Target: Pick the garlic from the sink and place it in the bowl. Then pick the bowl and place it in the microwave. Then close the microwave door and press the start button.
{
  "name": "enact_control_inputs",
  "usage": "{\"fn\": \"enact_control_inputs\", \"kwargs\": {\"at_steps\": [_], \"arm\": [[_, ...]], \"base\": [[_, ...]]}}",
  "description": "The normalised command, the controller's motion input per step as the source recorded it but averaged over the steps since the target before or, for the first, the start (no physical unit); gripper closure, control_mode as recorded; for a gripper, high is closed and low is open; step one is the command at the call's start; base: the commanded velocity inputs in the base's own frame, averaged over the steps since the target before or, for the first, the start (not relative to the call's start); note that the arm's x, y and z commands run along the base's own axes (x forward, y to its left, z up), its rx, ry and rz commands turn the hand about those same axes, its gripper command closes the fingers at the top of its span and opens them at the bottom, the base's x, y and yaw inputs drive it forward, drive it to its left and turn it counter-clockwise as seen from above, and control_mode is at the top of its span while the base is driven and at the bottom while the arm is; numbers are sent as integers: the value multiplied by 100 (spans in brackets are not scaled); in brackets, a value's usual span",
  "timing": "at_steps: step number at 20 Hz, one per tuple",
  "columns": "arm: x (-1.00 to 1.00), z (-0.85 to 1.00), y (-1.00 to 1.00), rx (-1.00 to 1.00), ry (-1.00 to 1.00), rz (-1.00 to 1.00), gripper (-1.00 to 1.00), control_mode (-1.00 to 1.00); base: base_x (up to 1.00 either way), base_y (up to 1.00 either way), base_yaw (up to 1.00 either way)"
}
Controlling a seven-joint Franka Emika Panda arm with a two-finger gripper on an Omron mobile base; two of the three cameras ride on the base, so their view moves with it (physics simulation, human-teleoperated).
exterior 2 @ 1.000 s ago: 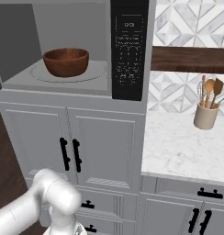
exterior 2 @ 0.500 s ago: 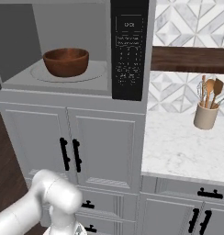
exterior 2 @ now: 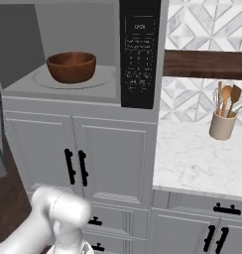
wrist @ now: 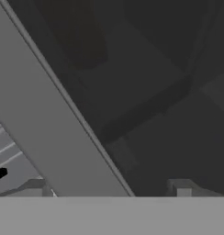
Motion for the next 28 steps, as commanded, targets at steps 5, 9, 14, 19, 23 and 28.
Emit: {"fn": "enact_control_inputs", "kwargs": {"at_steps": [5, 9, 14, 19, 23, 28], "arm": [[6, 23, -100, 13, 1, 12, -100, -100], [32, 23, -87, 9, 0, 23, -100, -100], [39, 18, -82, 6, 1, 30, -100, -100], [53, 36, -58, 10, 3, 36, -100, -100], [56, 55, -32, 12, 14, 32, -100, -100], [52, 52, -13, 12, 21, 26, -100, -100]], "base": [[0, 0, 0], [0, 0, 0], [0, 0, 0], [0, 0, 0], [0, 0, 0], [0, 0, 0]]}}
